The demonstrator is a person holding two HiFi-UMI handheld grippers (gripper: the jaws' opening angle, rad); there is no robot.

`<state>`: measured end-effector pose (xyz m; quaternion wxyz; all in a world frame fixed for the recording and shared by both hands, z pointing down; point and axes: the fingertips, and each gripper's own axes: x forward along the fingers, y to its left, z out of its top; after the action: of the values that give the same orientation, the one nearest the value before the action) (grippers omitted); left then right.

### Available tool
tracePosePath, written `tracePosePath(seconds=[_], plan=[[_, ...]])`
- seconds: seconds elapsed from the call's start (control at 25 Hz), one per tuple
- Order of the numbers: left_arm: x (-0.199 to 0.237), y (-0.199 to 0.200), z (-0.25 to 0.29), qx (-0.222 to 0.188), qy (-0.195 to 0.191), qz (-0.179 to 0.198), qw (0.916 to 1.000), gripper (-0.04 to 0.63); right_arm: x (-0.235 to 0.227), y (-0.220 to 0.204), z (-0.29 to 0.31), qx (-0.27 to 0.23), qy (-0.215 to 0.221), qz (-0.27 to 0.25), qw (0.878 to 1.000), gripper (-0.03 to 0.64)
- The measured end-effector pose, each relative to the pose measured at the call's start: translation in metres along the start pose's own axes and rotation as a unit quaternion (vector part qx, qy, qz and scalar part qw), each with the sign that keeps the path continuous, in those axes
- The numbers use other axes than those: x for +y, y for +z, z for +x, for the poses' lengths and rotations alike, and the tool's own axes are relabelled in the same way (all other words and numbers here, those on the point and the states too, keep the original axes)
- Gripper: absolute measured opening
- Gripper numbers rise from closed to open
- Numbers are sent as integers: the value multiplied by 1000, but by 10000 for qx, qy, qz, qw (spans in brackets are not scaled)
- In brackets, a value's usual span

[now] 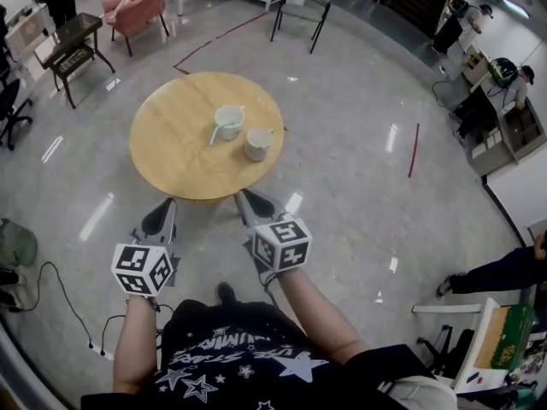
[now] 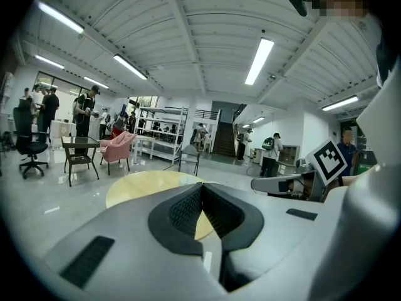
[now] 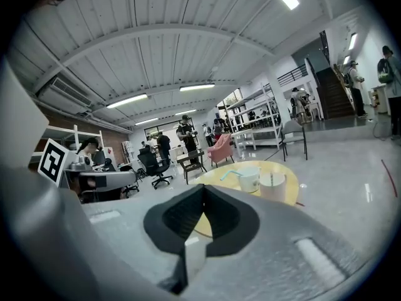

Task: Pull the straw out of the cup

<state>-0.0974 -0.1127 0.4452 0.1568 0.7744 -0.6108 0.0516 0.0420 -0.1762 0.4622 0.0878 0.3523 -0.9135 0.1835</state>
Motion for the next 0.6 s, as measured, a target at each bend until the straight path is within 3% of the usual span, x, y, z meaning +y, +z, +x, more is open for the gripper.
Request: tracePosePath(seconds=[0.6], plan=[[39, 12, 51, 159, -230, -63, 9996, 6, -25, 6, 47, 120, -324, 225, 9991, -2]])
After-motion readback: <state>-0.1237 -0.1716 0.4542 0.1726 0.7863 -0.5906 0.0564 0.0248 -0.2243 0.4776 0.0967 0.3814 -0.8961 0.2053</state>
